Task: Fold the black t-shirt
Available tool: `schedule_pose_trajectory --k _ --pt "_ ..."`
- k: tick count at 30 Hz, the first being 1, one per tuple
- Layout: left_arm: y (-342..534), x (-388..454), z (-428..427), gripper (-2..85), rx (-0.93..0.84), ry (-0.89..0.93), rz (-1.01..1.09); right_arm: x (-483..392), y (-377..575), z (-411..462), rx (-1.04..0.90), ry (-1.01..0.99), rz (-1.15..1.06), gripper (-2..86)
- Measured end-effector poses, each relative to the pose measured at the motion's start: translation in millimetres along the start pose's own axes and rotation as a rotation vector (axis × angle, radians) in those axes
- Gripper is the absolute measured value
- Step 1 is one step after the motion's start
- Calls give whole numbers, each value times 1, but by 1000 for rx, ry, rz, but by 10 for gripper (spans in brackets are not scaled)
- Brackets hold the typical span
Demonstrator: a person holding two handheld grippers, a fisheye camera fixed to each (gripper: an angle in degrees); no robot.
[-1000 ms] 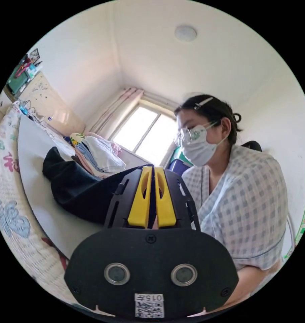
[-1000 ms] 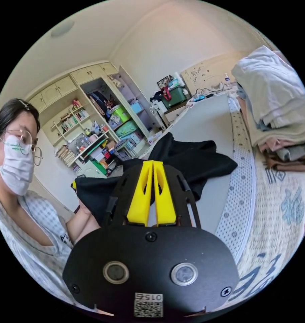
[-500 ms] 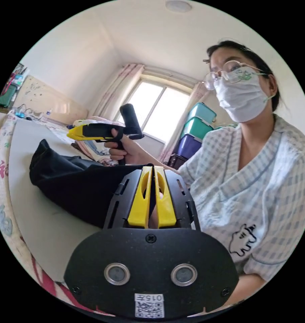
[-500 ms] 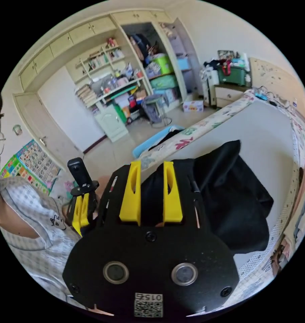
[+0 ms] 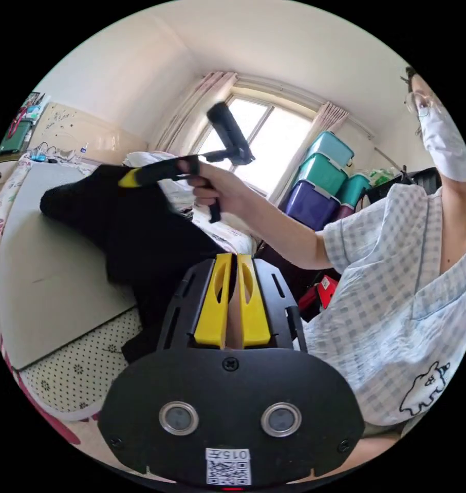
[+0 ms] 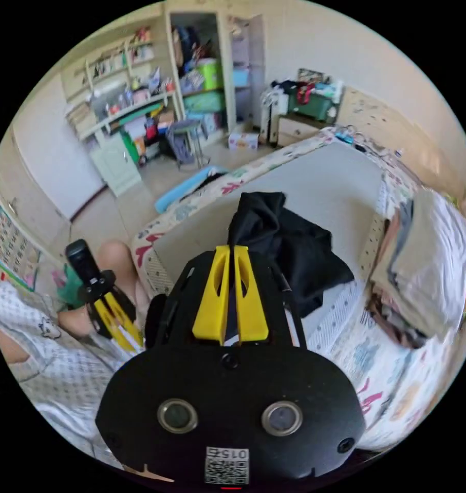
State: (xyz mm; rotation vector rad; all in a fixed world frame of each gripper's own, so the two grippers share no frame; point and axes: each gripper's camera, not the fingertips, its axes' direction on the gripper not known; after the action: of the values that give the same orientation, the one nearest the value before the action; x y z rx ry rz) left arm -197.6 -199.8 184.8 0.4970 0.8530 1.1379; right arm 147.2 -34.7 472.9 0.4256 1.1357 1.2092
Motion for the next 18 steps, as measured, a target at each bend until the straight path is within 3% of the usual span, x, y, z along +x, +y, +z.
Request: schedule_pose_trajectory --k 5,9,15,18 --pt "-11 -1 -43 22 105 -112 -25 78 180 -78 180 9 338 -3" --pt "-37 -27 -41 83 19 -265 -95 121 307 -83 275 -55 552 0" --pt "-86 -96 -4 172 -81 -378 -218 137 377 -77 352 -97 580 2" --pt "-108 -134 28 174 -140 -369 -277 140 393 -78 356 -93 557 1"
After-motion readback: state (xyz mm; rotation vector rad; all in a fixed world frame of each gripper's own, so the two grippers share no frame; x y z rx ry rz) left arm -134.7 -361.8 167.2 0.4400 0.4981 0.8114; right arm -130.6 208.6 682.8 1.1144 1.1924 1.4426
